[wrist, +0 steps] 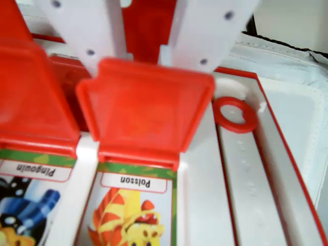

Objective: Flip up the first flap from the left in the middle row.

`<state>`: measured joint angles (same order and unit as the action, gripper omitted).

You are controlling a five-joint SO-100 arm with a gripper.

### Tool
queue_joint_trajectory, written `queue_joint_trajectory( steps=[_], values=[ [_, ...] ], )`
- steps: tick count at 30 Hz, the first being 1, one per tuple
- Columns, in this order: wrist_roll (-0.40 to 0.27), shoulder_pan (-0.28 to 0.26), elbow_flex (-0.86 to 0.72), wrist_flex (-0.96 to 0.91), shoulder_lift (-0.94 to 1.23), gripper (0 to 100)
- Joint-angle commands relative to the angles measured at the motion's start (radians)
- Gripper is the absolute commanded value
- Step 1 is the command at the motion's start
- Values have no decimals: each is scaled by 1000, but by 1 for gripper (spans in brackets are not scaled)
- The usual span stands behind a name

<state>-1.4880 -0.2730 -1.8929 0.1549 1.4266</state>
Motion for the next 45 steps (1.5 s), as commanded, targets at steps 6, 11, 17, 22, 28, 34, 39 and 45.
queue_joint_trajectory(
  steps=[6, 11, 17, 22, 28, 34, 39, 45],
  values=[
    [0, -18, 247, 2, -23, 0],
    [8, -21, 321, 44, -21, 0],
    [6, -25, 345, 75, 9, 0],
    [5, -25, 288, 91, 69, 0],
    [-3, -9, 293, 123, 112, 0],
    [-3, 8, 273, 144, 173, 0],
    [-8, 18, 270, 144, 173, 0],
    [-8, 21, 285, 147, 170, 0]
  ],
)
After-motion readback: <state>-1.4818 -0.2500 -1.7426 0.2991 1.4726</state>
